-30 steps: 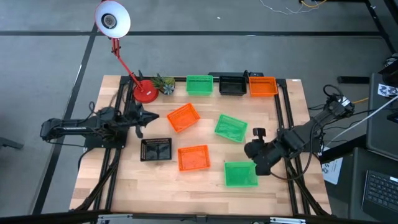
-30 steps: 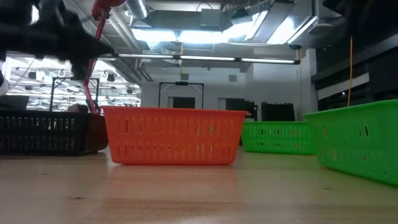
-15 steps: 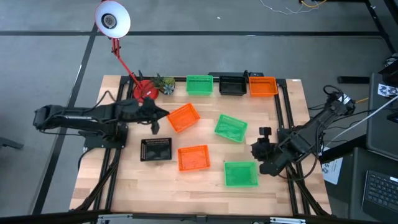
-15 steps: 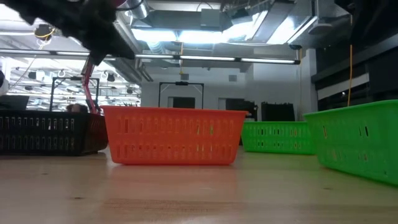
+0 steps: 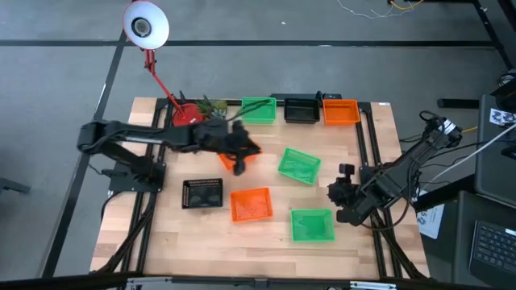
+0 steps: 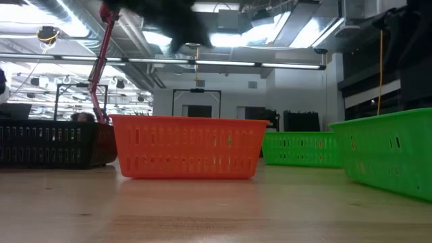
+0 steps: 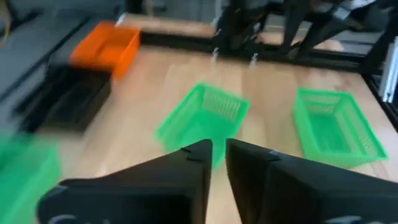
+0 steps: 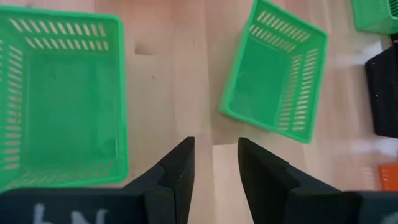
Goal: Stack baskets by color
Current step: Stack the middle green bin on top of the top green bin
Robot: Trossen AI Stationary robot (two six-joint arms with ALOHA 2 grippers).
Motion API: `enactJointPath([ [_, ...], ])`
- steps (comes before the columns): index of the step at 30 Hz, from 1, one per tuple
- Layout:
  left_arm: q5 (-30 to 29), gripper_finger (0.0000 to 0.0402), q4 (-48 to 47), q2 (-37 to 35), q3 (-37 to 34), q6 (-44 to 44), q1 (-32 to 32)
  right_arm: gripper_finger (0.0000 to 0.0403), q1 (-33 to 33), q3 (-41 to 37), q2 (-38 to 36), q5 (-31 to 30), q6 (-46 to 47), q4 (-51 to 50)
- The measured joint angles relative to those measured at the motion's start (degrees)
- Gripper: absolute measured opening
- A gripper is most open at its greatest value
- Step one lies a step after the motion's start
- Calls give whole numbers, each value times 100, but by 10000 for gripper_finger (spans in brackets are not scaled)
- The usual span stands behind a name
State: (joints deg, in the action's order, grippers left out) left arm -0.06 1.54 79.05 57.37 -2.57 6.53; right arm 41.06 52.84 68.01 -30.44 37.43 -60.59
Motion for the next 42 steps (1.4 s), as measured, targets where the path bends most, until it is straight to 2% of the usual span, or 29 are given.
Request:
enactJointPath([
  [4, 180, 70, -4, 981, 1047, 707, 0, 122, 2, -30, 2, 1, -4, 213],
  [6, 208, 75, -48, 1483, 1577, 758, 5, 122, 2, -30, 2, 0, -4, 296],
  [10, 625, 76, -358, 2509, 2610, 852, 101, 122, 2, -30, 2, 10, 0, 314],
  [18, 554, 74, -743, 4102, 3938, 1378, 353, 122, 118, -30, 4, 575, 771, 348],
  [25, 602, 73, -990, 4610, 4149, 1858, 523, 122, 516, -30, 4, 703, 1322, 386],
  [42, 526, 70, -1375, 4867, 4139, 2129, 625, 122, 802, -30, 7, 651, 1335, 628],
])
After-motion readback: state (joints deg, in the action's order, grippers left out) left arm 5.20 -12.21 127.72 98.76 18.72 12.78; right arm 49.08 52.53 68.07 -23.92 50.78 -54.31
